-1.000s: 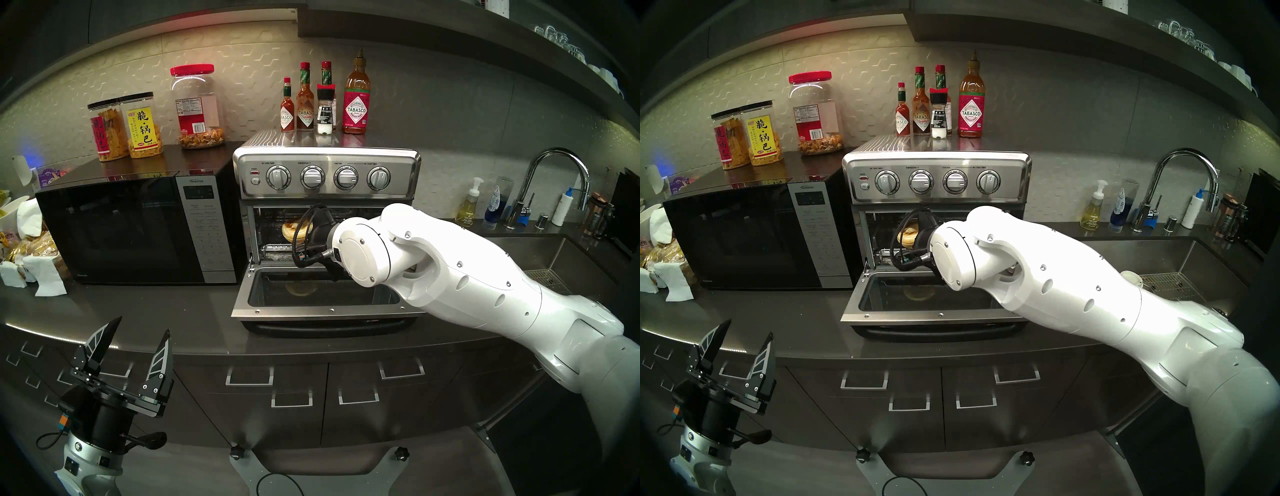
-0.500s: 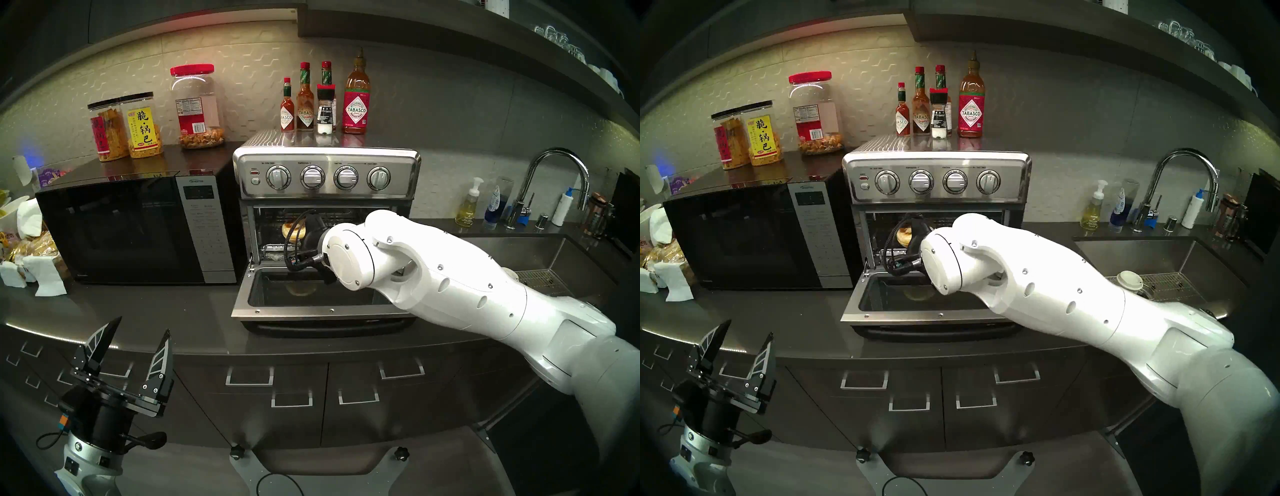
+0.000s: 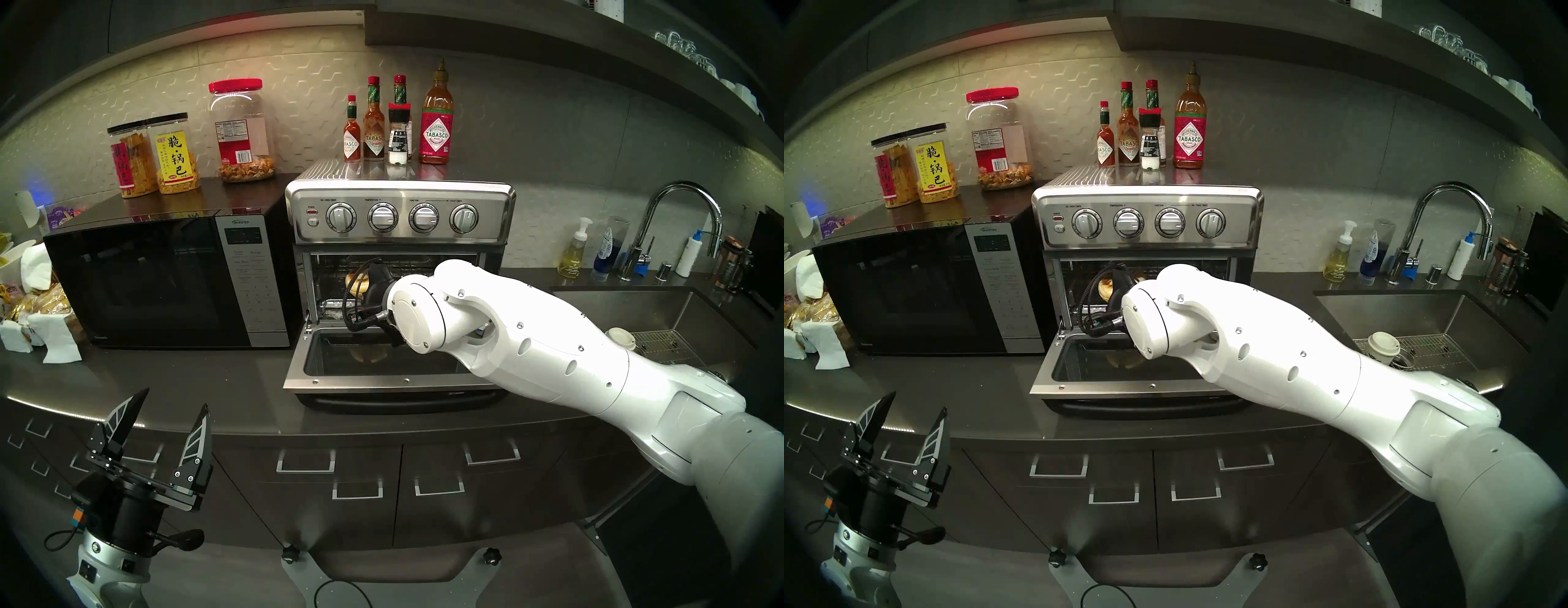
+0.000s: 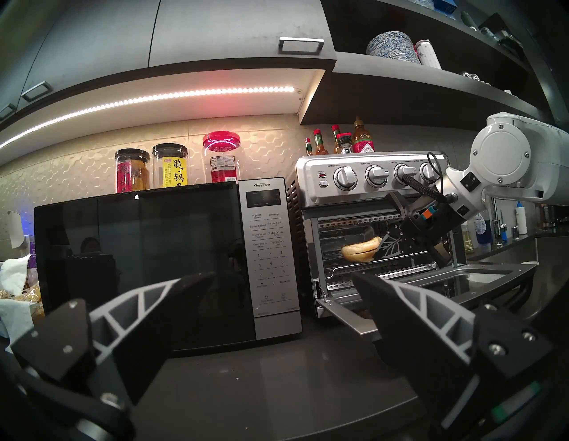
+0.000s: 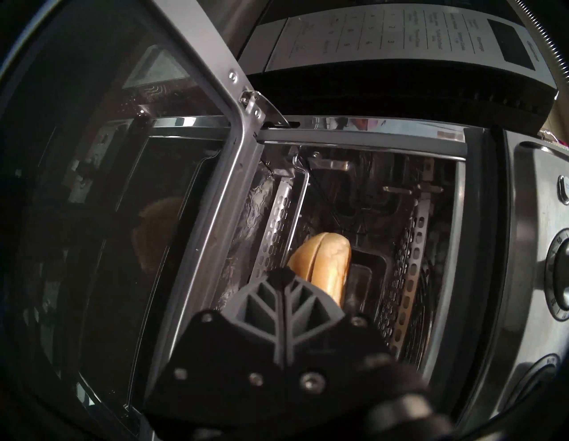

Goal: Open the oven and place the bagel inside on the rack

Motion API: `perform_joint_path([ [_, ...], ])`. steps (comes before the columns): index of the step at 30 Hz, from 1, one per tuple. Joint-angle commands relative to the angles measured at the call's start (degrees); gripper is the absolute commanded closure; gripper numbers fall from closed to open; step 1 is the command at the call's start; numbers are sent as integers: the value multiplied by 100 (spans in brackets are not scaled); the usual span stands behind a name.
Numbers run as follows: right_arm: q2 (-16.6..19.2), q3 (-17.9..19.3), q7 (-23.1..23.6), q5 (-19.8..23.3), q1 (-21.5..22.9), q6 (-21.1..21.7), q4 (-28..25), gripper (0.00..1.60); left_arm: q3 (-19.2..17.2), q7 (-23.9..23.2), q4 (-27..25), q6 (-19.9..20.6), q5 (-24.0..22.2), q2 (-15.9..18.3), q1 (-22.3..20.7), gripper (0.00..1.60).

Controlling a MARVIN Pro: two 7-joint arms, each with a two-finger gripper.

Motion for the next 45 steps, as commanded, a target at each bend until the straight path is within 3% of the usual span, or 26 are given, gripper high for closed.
perform_joint_path([
  [1,-158,68,-186,-43,62,-44,67,160,-9,-3,-119,2,-3,5,5,0],
  [23,-411,92,-401,-135,98,-270,591,160,-9,-3,-118,1,-3,5,5,0],
  [40,-458,123,-371,-209,119,-294,639,160,-9,-4,-118,1,-3,5,5,0],
  [45,-312,101,-264,-195,67,-305,438,160,-9,-3,-119,2,-3,4,6,0],
])
